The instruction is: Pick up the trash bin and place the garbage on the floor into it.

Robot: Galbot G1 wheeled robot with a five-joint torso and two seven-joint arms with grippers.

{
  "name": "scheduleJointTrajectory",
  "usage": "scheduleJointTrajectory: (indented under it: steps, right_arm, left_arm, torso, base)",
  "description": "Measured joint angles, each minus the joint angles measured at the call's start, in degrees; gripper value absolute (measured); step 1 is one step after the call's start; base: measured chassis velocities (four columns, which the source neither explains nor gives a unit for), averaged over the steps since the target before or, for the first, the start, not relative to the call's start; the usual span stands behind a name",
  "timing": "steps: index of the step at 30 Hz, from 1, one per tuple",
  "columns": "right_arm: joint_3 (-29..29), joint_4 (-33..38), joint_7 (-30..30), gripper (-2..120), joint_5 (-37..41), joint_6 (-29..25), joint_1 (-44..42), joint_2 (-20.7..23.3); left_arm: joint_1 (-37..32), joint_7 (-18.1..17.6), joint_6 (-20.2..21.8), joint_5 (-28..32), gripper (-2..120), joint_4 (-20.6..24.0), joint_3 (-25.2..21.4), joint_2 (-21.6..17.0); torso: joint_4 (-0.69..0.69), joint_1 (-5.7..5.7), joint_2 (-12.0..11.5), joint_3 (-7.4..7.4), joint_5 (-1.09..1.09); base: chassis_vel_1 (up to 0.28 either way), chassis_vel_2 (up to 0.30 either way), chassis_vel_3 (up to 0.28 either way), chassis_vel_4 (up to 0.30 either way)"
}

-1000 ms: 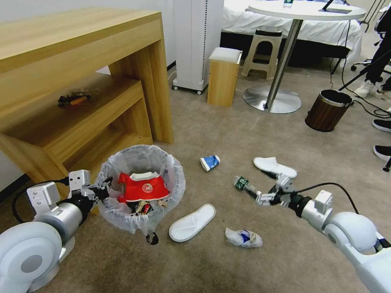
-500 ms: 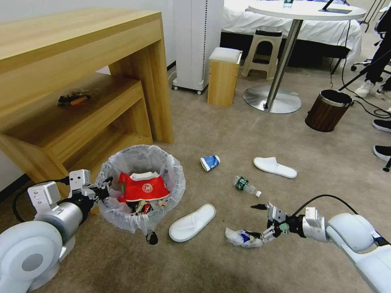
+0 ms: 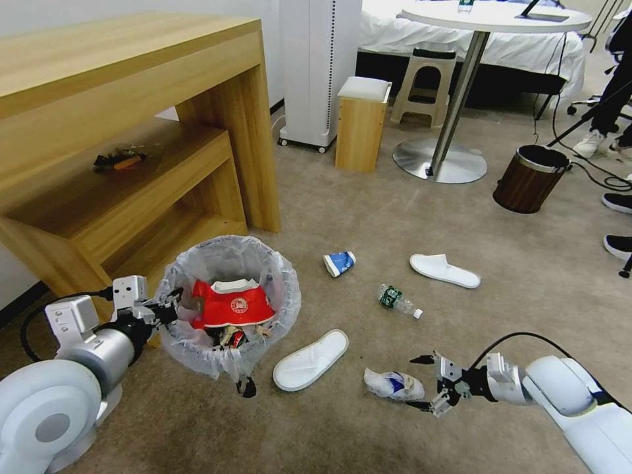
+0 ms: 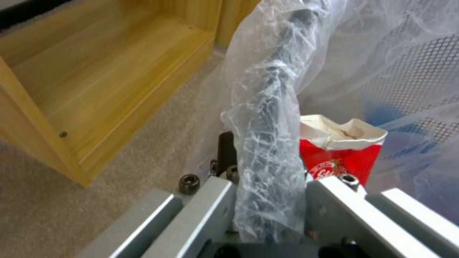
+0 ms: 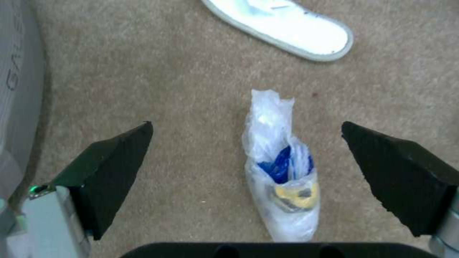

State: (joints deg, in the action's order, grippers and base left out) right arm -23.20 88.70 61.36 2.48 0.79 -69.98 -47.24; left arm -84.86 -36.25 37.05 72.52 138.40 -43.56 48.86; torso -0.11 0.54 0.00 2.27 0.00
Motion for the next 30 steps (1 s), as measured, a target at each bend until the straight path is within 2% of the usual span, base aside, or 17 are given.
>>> scheduleJointTrajectory:
  steps: [17, 30]
  right_arm:
    - [4.9, -9.9, -1.0, 100, -1.5, -3.5, 5.2, -4.9]
    - [5.7, -15.7, -2.5, 100, -3.7, -5.3, 6.7, -7.2]
  left_arm:
    - [0.5, 0.6, 0.0, -0.5, 0, -0.6, 0.5, 0.2]
    - [0.6, 0.8, 0.0, -0.8, 0, -0.8, 0.7, 0.3]
  torso:
    - [0.01, 0.00, 0.0, 0.00, -0.01]
    - [0.00, 0.00, 0.0, 0.00, 0.00]
  base:
    - [0.000, 0.000, 0.000, 0.000]
    - [0.000, 0.000, 0.000, 0.000]
